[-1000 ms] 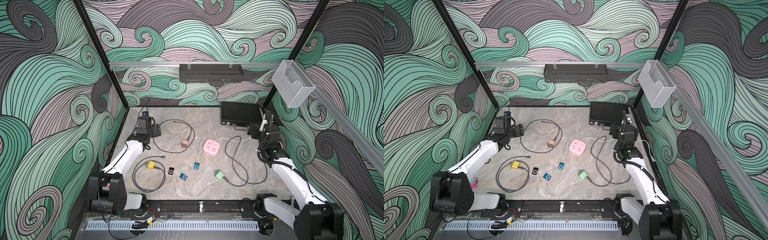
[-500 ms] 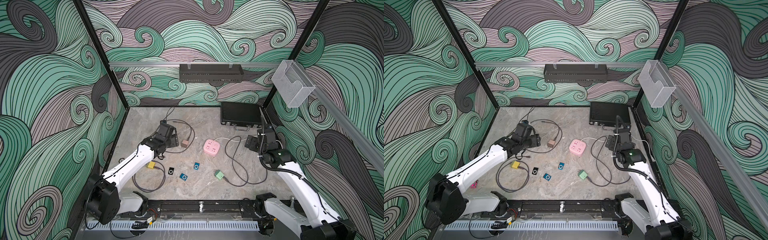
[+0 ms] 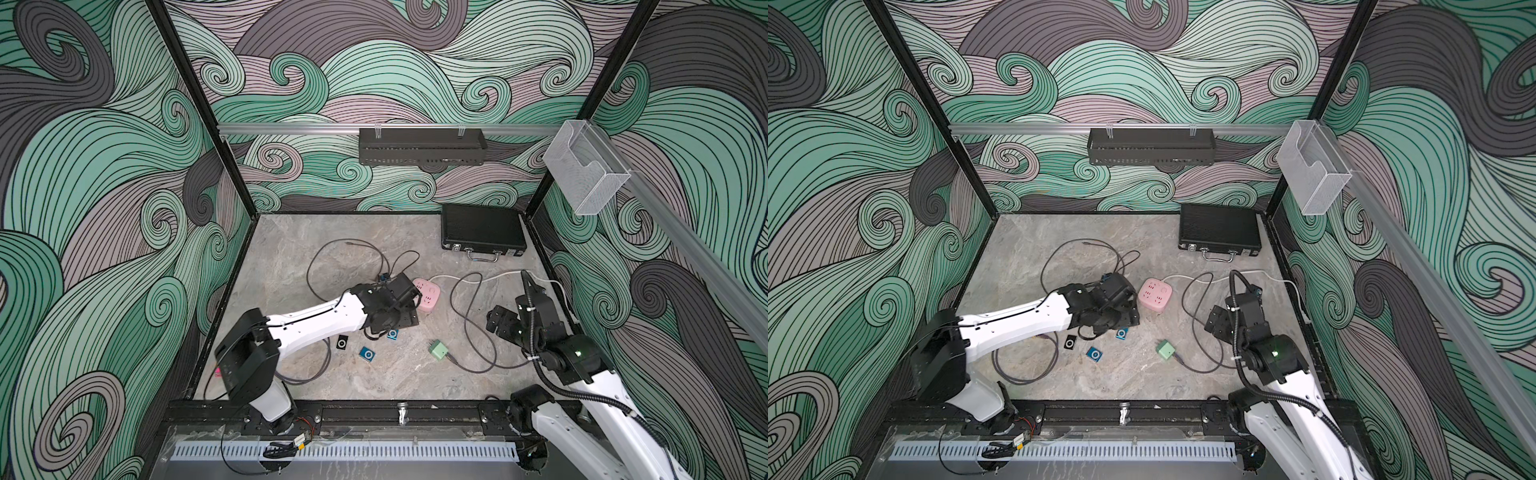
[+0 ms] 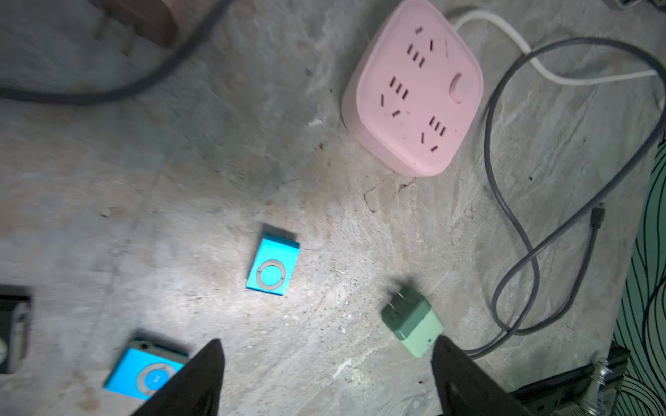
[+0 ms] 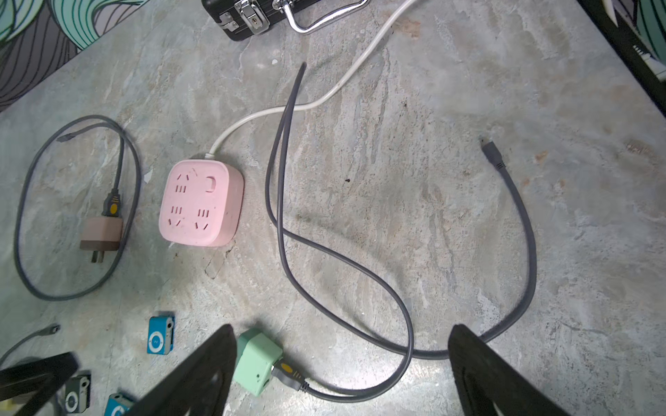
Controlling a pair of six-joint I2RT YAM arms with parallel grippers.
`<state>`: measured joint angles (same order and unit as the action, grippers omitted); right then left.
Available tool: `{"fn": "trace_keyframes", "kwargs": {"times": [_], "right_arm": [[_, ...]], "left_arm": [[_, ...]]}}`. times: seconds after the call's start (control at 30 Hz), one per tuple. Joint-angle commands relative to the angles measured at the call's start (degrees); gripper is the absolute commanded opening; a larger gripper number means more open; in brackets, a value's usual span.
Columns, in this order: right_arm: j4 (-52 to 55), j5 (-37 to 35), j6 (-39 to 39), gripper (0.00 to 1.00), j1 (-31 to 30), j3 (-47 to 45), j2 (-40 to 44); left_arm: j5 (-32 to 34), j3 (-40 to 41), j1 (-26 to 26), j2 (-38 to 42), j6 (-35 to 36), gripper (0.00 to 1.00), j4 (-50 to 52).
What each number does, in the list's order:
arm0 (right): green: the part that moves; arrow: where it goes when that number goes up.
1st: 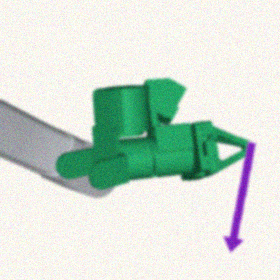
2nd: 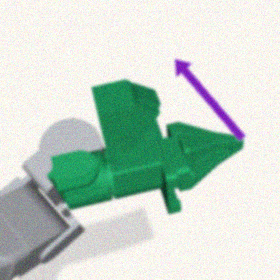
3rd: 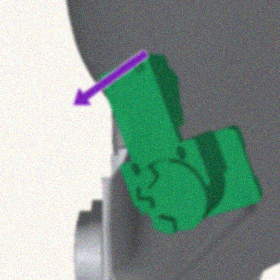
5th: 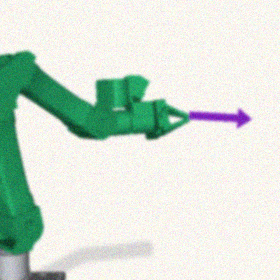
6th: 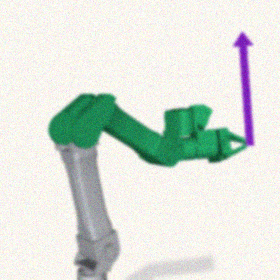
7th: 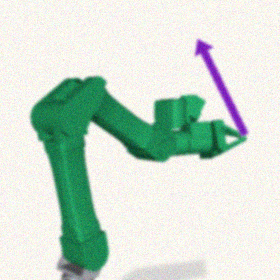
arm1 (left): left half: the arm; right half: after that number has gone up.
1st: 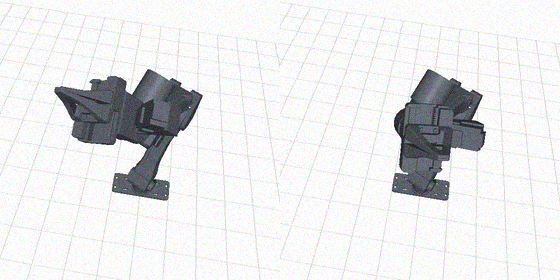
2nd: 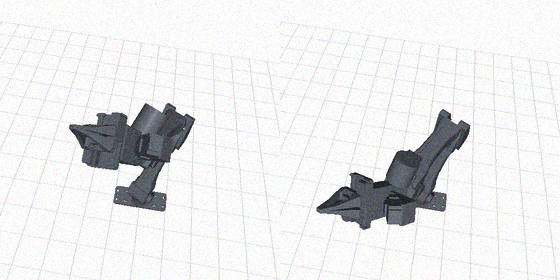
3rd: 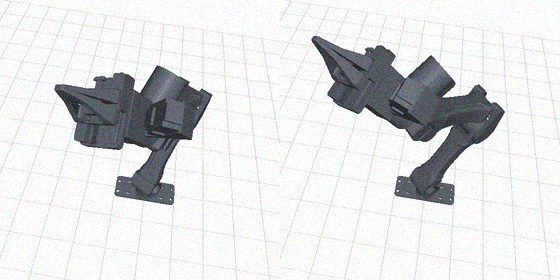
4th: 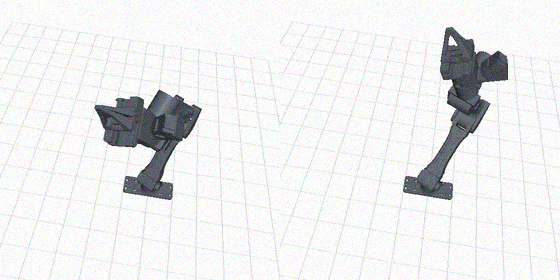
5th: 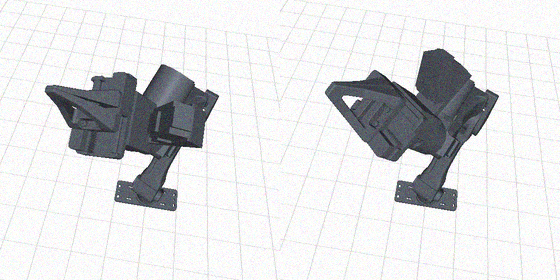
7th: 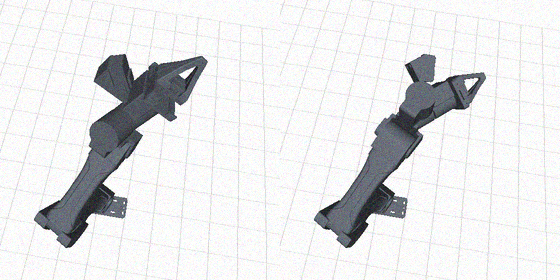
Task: Charge mp3
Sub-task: Pick up the plug from the center of the board.
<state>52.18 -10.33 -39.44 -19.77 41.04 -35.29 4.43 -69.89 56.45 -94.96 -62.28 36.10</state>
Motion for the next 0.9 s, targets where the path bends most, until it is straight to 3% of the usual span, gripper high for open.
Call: {"fn": "trace_keyframes", "kwargs": {"times": [0.0, 0.23, 0.87], "right_arm": [[3.1, 3.2, -1.6, 0.91, -0.4, -0.7, 3.8], [5.7, 2.6, -0.4, 0.90, -0.4, -0.7, 8.4], [0.1, 1.8, -2.0, 0.83, -0.4, -4.3, 10.0]], "left_arm": [[-1.9, -8.1, 3.3, -6.4, -4.2, 0.89, 3.8], [-5.2, -20.7, 6.0, -18.9, -5.4, 0.91, 10.0], [-15.9, -21.3, 7.5, -25.5, -14.3, 0.88, 9.4]]}}
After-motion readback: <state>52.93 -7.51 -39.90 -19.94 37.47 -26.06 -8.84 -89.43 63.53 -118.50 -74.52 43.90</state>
